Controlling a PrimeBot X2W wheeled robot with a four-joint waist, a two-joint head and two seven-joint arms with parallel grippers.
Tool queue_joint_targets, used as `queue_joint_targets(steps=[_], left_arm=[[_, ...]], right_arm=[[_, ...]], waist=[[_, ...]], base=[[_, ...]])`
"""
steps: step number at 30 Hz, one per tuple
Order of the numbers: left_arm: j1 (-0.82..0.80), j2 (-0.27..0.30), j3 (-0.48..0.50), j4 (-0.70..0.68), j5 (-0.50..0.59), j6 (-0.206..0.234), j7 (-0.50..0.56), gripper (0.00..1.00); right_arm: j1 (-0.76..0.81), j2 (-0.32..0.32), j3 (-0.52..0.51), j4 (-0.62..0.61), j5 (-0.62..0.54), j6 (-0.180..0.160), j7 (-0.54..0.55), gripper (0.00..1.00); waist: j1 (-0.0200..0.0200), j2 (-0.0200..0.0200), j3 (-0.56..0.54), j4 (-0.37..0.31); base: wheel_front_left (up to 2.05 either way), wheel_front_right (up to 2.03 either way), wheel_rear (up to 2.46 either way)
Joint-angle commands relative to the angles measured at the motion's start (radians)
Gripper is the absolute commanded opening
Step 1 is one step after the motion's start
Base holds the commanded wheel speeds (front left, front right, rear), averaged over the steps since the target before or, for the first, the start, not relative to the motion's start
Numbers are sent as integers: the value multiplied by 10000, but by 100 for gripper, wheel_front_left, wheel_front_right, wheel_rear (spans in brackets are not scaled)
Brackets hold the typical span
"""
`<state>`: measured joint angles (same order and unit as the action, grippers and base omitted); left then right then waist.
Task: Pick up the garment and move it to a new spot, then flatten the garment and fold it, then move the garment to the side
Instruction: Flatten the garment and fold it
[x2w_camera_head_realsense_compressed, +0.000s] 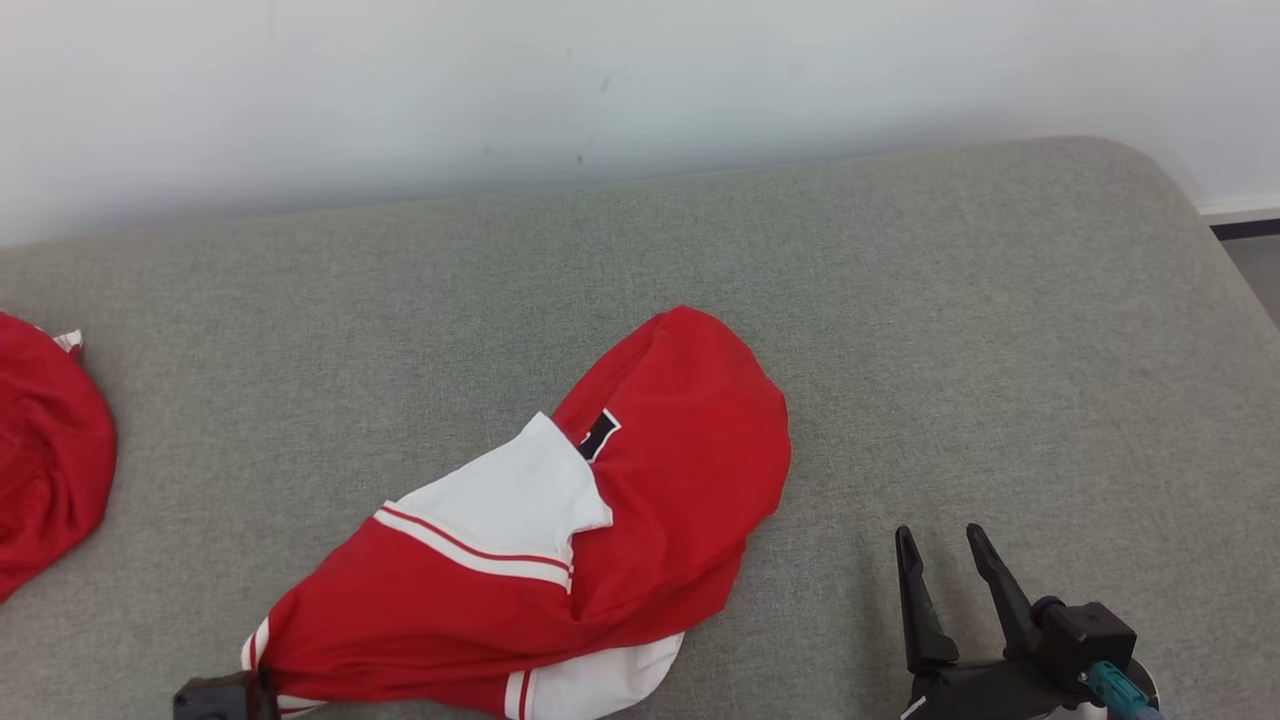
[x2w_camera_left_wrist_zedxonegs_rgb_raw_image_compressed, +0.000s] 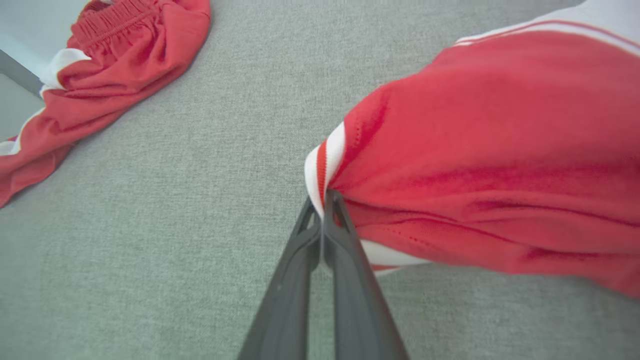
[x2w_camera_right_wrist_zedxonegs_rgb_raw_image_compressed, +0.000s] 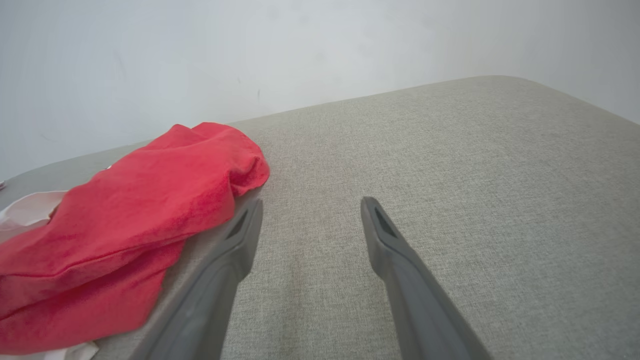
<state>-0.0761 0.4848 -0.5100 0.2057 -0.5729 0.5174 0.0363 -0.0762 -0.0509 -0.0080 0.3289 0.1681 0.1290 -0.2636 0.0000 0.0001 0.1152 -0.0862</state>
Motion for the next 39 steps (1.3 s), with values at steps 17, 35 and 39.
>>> queue_joint_targets(steps=[17,35,39], left_arm=[[757,-1015,1240,-1772,-177,-1107,-2989,100],[1543,-4262,4558,-2157,2733,-5870,-3021,100],[1356,-4326,4608,-1972,2912,-6071,-3023,100]], right_arm=[[146,10,-137,-44,-170,35,-16,100],[-1037,6,-817,176,-300,35,2364,100],[-1984,27,-1342,520,-864,35,4188,100]], waist=[[0,-1,-221,625],[0,-1,-193,1268],[0,-1,-91,1415]], base=[[0,0,0],[0,0,0],[0,0,0]])
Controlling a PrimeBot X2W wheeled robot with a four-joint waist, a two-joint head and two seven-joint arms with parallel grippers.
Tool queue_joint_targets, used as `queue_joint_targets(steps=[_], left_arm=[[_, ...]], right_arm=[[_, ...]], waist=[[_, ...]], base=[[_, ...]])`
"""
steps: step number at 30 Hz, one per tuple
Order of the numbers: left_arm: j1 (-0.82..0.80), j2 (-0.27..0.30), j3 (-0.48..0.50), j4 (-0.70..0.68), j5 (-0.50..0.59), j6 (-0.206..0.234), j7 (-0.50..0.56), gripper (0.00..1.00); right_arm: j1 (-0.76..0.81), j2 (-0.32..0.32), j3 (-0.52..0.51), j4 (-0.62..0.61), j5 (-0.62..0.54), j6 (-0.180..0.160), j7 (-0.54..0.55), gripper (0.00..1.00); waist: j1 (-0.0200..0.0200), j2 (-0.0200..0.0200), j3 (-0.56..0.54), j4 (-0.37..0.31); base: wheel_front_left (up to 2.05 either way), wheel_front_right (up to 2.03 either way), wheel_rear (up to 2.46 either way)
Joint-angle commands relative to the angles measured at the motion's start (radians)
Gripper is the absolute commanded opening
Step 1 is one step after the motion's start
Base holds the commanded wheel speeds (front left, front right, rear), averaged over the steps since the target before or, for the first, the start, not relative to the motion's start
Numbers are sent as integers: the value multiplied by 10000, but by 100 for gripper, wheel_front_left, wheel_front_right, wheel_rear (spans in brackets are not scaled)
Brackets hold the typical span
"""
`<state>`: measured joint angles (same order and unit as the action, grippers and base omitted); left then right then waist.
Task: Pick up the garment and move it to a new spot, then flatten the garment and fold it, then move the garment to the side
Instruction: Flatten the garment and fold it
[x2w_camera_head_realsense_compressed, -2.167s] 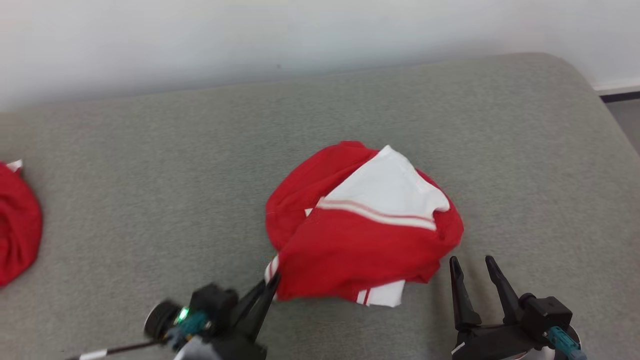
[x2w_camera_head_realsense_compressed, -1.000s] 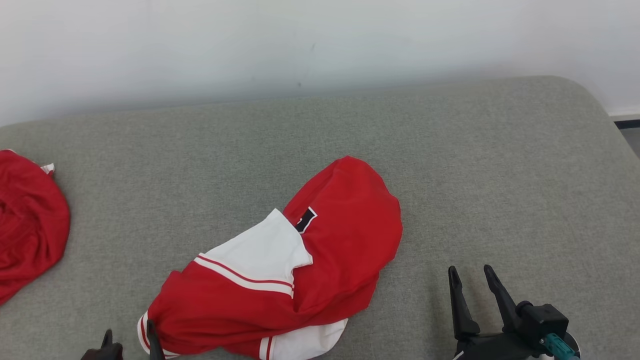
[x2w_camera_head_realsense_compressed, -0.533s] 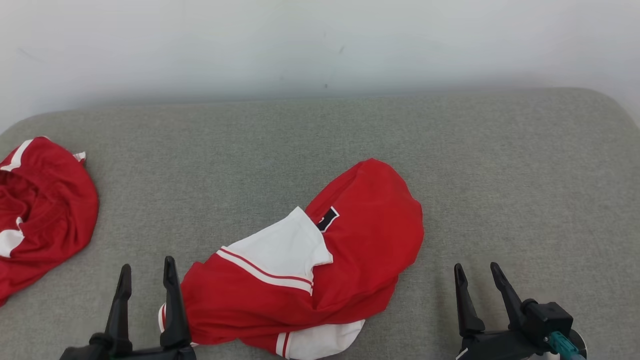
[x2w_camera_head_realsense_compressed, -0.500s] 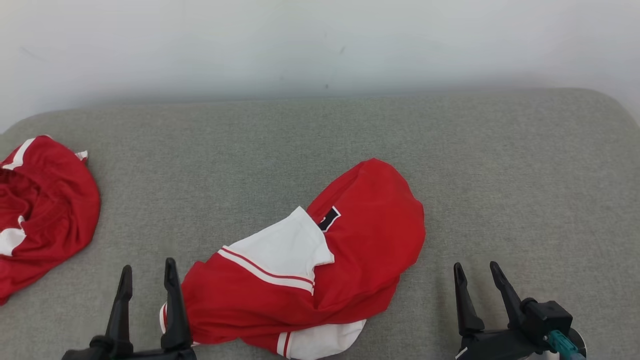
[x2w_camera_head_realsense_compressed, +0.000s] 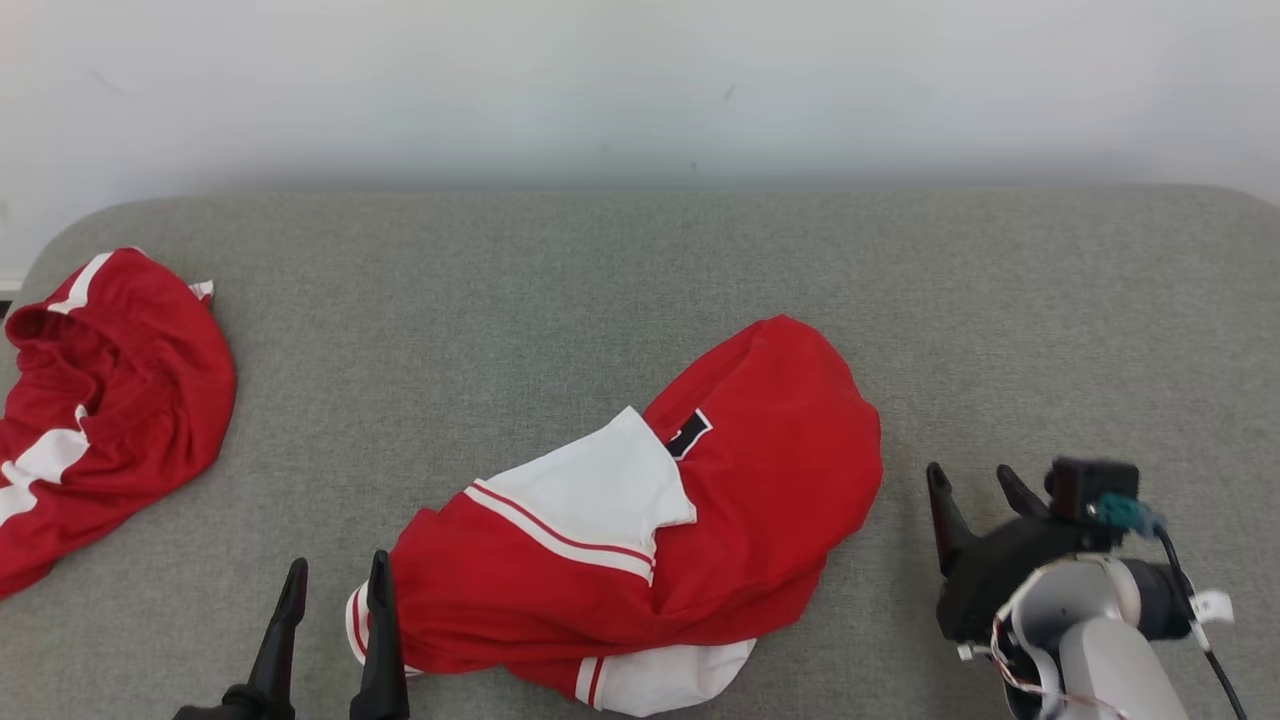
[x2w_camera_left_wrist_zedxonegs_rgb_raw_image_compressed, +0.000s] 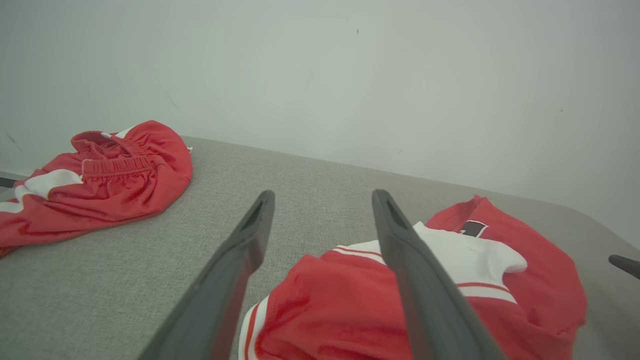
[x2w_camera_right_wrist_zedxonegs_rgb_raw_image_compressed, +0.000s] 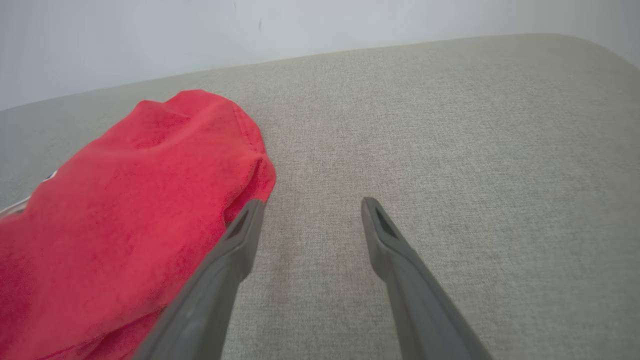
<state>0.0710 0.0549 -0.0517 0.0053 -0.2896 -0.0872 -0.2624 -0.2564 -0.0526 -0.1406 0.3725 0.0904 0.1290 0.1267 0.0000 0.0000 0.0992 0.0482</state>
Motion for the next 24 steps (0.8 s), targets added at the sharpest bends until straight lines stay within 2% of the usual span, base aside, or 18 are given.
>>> queue_joint_targets(steps=[1,5,8,15,24], left_arm=[[-163,-36,16,51,99,-83,-35,100],[-328,-49,-18,136,-33,-169,-36,100],[-383,-51,-30,191,-150,-158,-36,100],[-503,-53,-8,279,-181,-182,-36,100],[-544,-53,-78,399,-311,-255,-36,100]], right_arm=[[-370,45,-106,160,-202,35,727,100],[-996,29,-88,412,-583,35,2055,100],[-1284,35,-2,503,-623,35,2512,100],[-1659,31,514,874,-735,35,3009,100],[-1977,37,686,1422,-475,35,2866,100]], waist=[[0,0,126,124],[0,0,355,309],[0,0,521,407],[0,0,720,457],[0,0,786,543]], base=[[0,0,0],[0,0,0],[0,0,0],[0,0,0],[0,0,0]])
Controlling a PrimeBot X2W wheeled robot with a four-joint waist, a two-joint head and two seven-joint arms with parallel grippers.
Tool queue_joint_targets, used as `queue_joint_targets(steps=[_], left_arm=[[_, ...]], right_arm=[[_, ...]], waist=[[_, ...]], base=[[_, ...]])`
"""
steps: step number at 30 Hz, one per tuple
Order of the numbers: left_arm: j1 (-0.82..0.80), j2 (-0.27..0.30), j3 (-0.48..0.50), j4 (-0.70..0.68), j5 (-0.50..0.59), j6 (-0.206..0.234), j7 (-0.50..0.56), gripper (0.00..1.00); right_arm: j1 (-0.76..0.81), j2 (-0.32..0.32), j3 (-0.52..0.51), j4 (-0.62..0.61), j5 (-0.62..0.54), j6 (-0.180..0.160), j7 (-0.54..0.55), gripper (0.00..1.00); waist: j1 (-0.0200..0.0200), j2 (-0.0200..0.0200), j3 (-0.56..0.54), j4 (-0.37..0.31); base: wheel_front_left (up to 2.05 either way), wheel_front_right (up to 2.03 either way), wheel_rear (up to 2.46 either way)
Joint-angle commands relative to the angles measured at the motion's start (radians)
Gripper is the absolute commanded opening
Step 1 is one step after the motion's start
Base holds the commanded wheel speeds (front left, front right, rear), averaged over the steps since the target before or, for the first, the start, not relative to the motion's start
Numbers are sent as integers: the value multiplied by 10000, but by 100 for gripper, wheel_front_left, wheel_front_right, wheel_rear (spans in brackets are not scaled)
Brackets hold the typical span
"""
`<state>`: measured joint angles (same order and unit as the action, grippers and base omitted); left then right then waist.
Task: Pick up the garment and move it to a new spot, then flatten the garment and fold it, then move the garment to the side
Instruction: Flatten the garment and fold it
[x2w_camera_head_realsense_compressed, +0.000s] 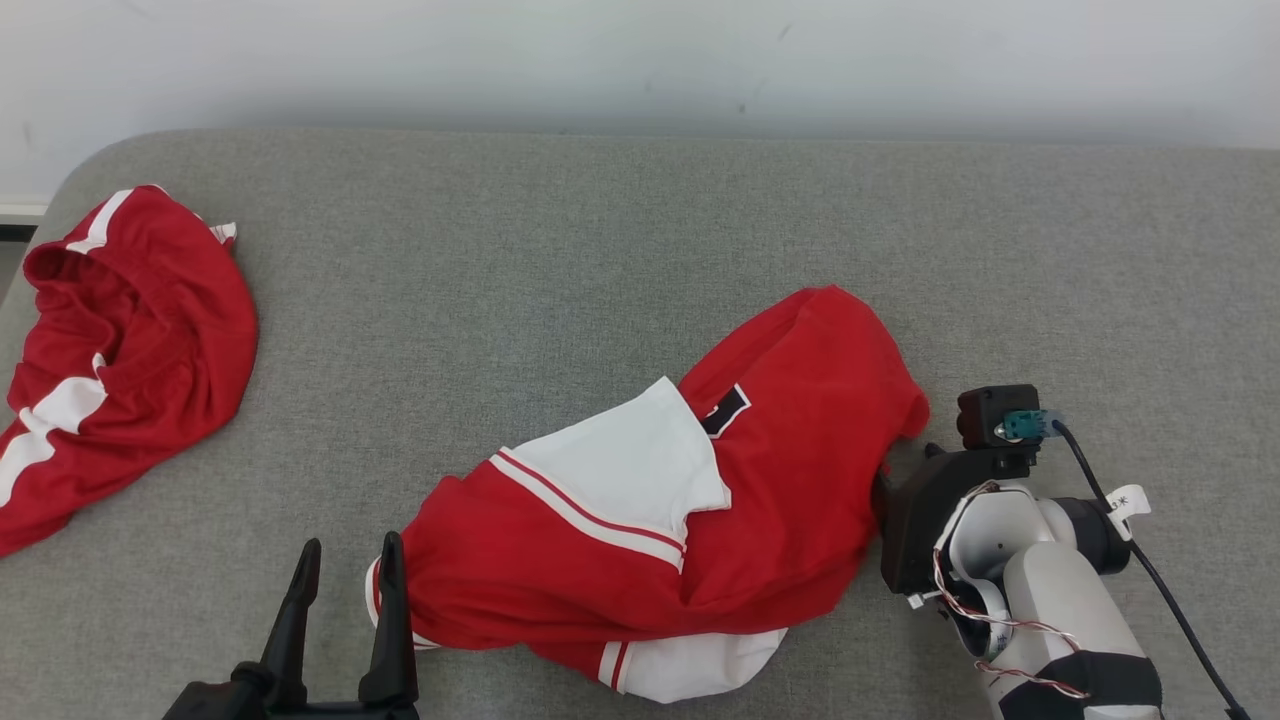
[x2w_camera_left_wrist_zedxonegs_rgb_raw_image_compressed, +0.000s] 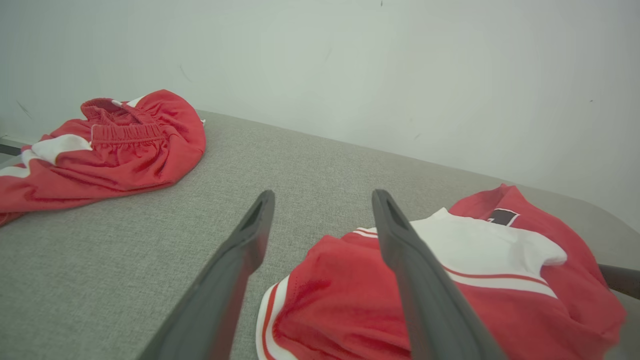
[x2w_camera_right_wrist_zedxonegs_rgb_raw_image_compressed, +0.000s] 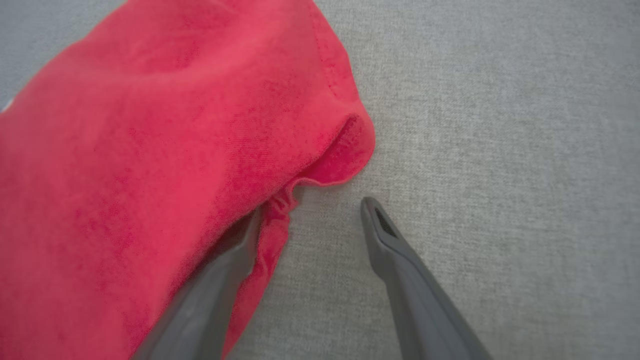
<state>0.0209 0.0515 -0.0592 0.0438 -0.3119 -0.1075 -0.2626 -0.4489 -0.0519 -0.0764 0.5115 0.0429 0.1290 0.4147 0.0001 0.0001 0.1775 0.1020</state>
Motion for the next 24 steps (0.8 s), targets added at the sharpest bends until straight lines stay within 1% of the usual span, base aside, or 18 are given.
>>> queue_joint_targets(steps=[1,4,5,7,8,10,11,17,18,21,24], left_arm=[[-40,-18,-9,36,-91,-47,-35,100],[-33,-19,-13,93,-114,-53,-35,100],[-44,-19,-9,105,-124,-59,-33,100],[-65,-19,-34,125,-136,-78,-35,100],[-80,-19,-36,132,-141,-91,-35,100],[-116,-19,-51,151,-148,-111,-33,100],[-128,-19,-58,160,-153,-119,-35,100],[17,-18,-44,274,-151,-155,-35,100],[99,-20,-44,293,-164,-132,-35,100],[179,-18,1,293,-193,-139,-33,100],[236,-20,45,256,-221,-133,-33,100]], right_arm=[[-79,29,111,110,75,35,-42,100],[-187,29,353,365,181,35,-64,100],[-224,29,458,460,211,35,-46,95],[-260,38,731,667,288,35,52,75],[-280,42,851,755,268,35,99,56],[-326,39,910,867,188,35,96,26],[-350,34,881,878,123,35,-2,0],[-362,12,156,498,-312,21,-861,0],[-236,22,-170,185,-266,21,-1046,0],[55,20,-668,-673,-206,21,-1193,0],[548,9,-1277,-1927,-137,21,-1031,0]], waist=[[-1,-1,6,12],[-1,-1,31,16],[-1,-1,47,16],[-1,-1,82,20],[-1,-1,103,25],[-1,-1,125,38],[-1,-1,128,44],[-1,-1,-57,34],[-1,-1,-163,17],[-1,-1,-306,-67],[-1,-1,-382,-207]], base=[[0,0,0],[0,0,0],[0,0,0],[0,0,0],[0,0,0],[0,0,0],[0,0,0],[0,0,0],[0,0,0],[0,0,0],[0,0,0]])
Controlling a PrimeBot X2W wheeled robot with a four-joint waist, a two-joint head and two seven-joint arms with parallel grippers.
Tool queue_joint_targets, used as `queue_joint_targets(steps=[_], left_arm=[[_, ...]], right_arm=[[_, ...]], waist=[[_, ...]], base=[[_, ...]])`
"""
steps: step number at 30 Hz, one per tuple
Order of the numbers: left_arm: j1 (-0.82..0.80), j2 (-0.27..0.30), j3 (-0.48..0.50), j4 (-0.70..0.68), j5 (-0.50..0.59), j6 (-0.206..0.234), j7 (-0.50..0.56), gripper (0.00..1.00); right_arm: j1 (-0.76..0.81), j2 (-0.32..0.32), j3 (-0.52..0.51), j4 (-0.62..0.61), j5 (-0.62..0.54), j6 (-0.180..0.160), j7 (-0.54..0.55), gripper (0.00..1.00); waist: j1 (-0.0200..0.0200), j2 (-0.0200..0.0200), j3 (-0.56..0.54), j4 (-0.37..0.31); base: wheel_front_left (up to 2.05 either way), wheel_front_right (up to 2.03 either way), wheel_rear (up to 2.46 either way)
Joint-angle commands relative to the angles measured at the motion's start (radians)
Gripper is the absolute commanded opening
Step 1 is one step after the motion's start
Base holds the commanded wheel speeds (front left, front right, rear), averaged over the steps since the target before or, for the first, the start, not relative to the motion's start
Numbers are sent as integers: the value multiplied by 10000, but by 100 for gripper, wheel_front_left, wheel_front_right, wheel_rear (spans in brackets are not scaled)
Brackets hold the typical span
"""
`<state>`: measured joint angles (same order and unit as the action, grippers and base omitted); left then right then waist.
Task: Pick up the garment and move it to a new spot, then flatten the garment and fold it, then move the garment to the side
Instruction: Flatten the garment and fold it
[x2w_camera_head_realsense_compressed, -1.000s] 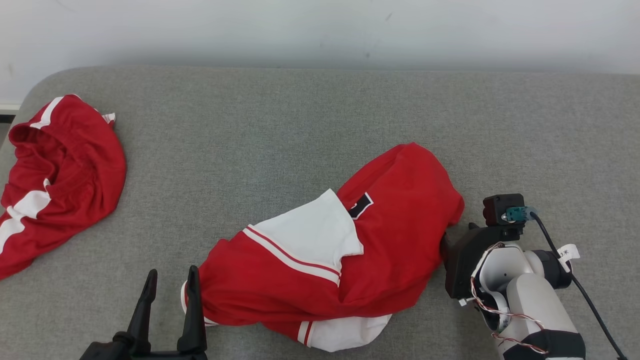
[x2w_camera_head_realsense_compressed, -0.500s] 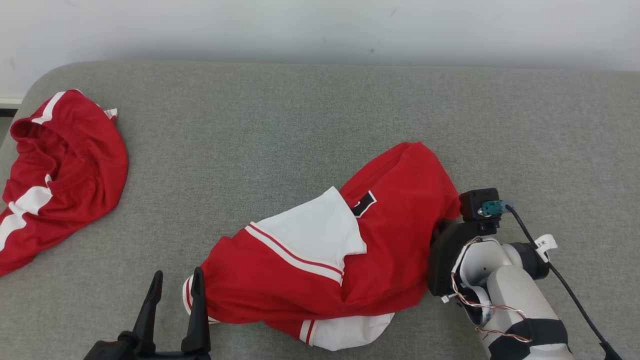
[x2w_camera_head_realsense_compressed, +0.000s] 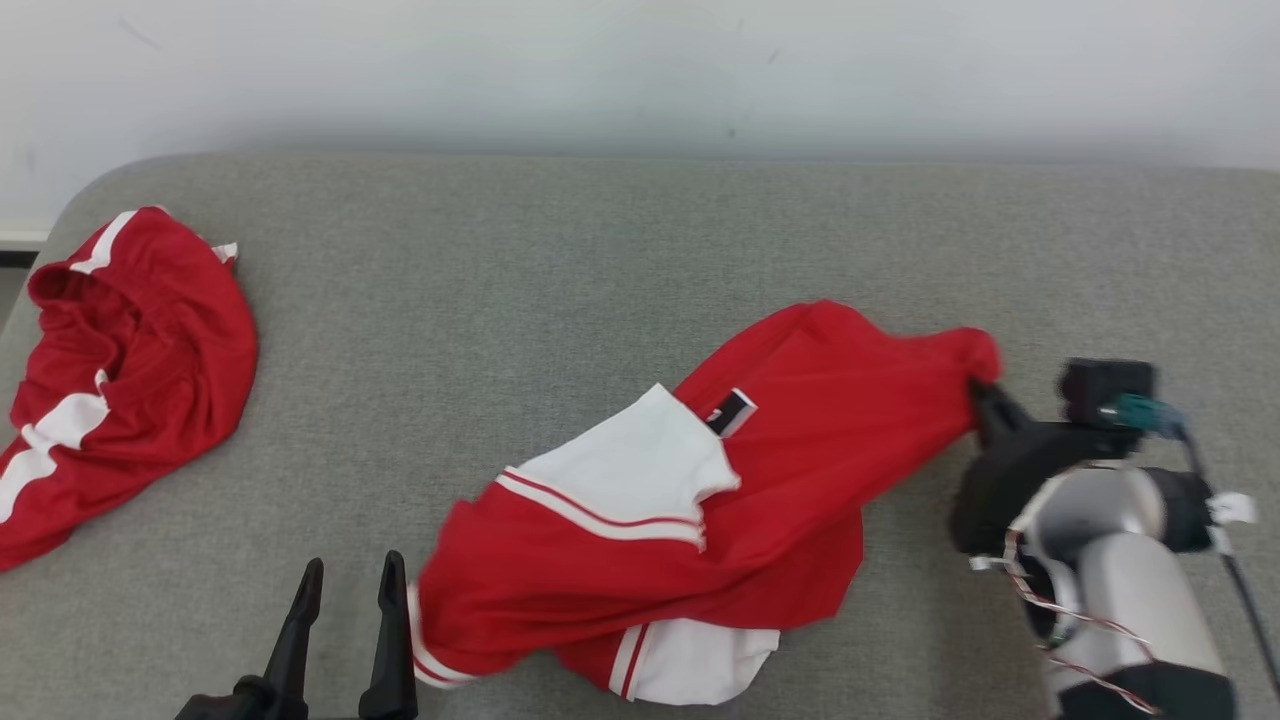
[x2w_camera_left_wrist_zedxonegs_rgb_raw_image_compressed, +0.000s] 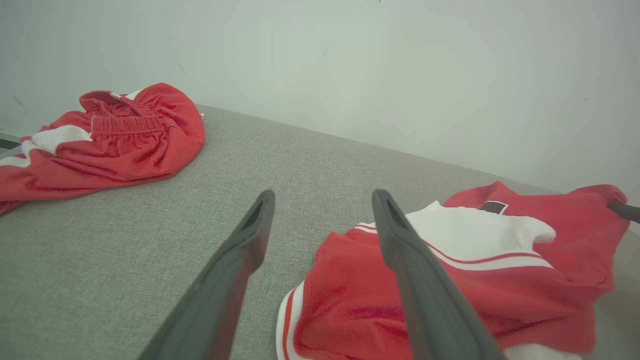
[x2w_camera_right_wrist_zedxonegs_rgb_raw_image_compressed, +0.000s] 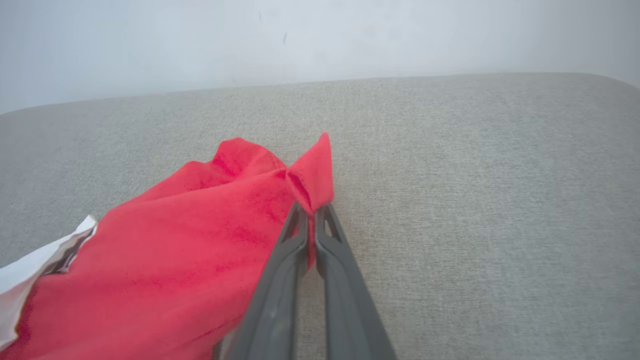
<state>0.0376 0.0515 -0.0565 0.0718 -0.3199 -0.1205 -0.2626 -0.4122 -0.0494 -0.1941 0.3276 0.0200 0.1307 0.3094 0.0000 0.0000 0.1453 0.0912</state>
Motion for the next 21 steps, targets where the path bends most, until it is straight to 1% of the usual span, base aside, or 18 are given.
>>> queue_joint_targets(steps=[1,6,8,10,11,12,13,18,21], left_arm=[[86,-18,29,-37,-157,3,-35,100],[22,-18,15,-80,-153,7,-35,100],[-40,-18,-7,-73,-162,4,-35,100],[-98,-18,-27,-55,-145,-3,-34,100],[-127,-17,-39,-46,-143,-6,-35,100],[-127,-17,-39,-46,-143,-6,-35,100],[-148,-17,-51,-27,-149,-9,-34,100],[-238,-17,-77,35,-126,-11,-35,100],[-236,-17,-29,47,-97,-20,-35,100]], right_arm=[[381,-20,-359,-550,12,4,128,0],[1493,-2,-1709,-2515,151,4,813,0],[1855,-3,-2181,-2981,415,4,1043,0],[2255,3,-2520,-3175,633,4,1218,0],[2446,-2,-2684,-3165,635,4,1348,38],[2446,-2,-2684,-3165,635,4,1348,38],[2597,-6,-2827,-3125,560,4,1492,100],[2912,-3,-3287,-3058,22,5,1771,100],[2951,-5,-3415,-3151,-38,5,1757,100]], waist=[[0,0,-61,-145],[0,0,17,-357],[0,0,63,-413],[0,0,103,-470],[0,0,121,-486],[0,0,121,-486],[0,0,137,-499],[0,0,167,-506],[0,0,146,-520]], base=[[0,0,0],[0,0,0],[0,0,0],[0,0,0],[0,0,0],[0,0,0],[0,0,0],[0,0,0],[0,0,0]])
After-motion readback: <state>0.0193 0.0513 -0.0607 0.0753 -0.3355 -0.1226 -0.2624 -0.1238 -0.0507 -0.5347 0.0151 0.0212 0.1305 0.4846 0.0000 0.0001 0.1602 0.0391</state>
